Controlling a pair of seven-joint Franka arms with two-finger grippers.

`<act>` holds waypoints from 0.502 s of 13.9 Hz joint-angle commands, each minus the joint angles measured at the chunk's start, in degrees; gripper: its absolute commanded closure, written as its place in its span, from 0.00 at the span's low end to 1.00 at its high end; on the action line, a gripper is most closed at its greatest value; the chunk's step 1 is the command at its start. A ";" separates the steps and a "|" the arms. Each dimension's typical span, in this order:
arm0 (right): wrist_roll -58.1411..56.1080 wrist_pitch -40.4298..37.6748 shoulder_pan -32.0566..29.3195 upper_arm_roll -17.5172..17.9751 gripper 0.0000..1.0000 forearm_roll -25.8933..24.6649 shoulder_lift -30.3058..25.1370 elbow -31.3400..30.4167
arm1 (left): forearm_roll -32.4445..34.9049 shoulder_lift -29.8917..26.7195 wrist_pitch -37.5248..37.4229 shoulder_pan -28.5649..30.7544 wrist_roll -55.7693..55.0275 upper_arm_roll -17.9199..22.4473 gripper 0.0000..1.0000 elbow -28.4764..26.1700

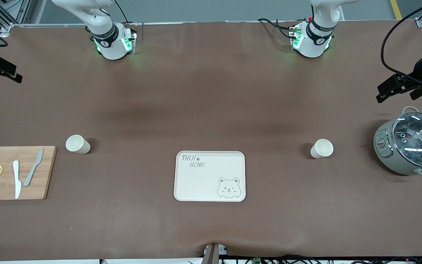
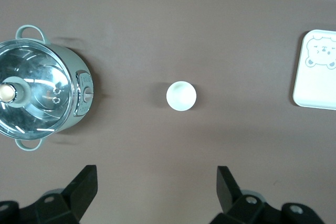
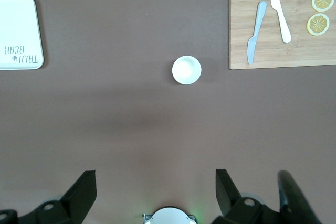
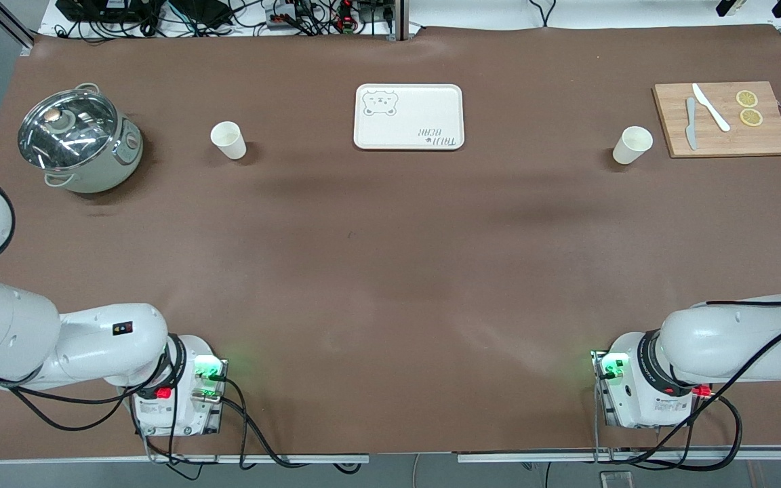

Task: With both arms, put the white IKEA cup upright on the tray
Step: 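Move the left gripper down toward the white cup beside the pot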

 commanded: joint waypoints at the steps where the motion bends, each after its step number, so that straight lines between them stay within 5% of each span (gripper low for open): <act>1: 0.73 -0.12 -0.71 0.29 0.00 0.91 -0.92 -0.85 | 0.40 3.60 -1.23 1.40 -0.08 -0.23 0.00 3.13; 7: 0.73 -0.21 -1.15 0.29 0.00 0.91 -0.92 -0.85 | 0.49 7.91 3.68 1.58 -0.43 -0.23 0.00 -1.25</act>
